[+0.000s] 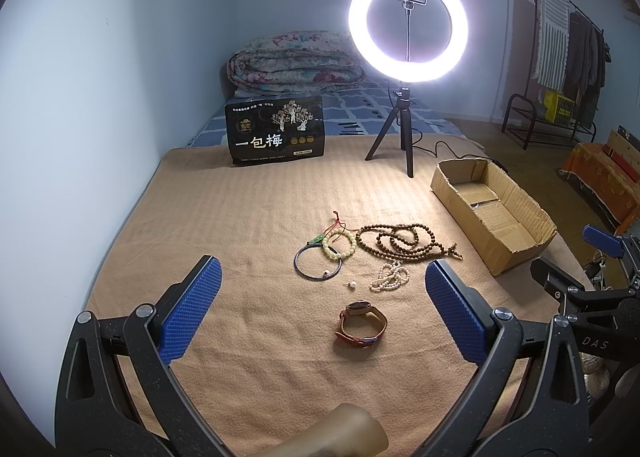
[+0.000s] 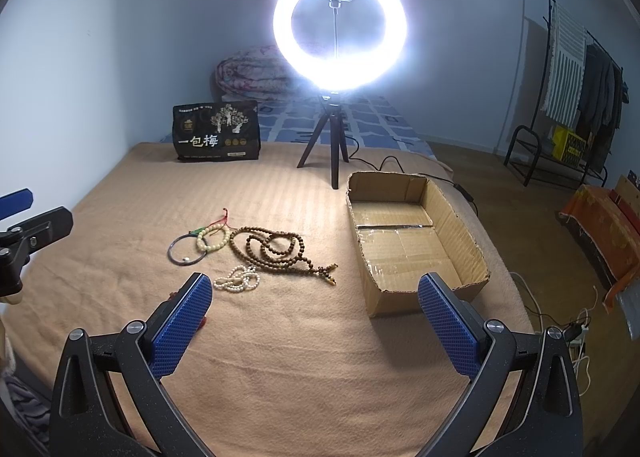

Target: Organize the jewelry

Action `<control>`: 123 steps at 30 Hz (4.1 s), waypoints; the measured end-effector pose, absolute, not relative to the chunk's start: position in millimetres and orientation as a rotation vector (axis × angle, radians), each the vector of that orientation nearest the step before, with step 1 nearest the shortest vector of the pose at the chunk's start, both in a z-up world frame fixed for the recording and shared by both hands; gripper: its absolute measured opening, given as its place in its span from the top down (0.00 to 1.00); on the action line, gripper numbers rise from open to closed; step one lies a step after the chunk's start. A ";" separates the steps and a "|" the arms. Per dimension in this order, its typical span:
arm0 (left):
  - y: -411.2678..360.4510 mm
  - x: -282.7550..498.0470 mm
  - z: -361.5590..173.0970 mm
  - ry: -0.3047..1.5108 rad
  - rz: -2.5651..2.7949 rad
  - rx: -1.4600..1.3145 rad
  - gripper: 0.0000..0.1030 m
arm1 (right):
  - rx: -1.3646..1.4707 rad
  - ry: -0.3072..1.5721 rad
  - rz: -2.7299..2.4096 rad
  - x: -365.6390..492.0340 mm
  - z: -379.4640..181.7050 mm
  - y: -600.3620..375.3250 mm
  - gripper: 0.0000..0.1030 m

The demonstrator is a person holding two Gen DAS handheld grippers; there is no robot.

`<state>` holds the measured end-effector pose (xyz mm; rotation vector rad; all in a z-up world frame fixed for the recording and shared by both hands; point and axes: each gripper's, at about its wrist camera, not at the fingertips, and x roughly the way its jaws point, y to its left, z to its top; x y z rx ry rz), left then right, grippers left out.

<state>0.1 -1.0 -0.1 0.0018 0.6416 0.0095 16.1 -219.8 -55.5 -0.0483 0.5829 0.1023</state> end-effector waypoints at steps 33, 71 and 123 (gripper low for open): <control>15.9 32.4 -35.5 0.775 0.053 -0.041 0.00 | -0.089 0.697 0.180 63.9 -72.6 -218.3 0.01; 13.9 104.1 -151.9 1.266 -0.143 -0.297 0.57 | -0.012 1.127 0.431 227.6 -145.1 -166.2 0.16; -4.6 131.7 -184.1 1.265 -0.090 -0.306 0.90 | -0.007 1.125 0.418 252.6 -179.2 -167.3 0.90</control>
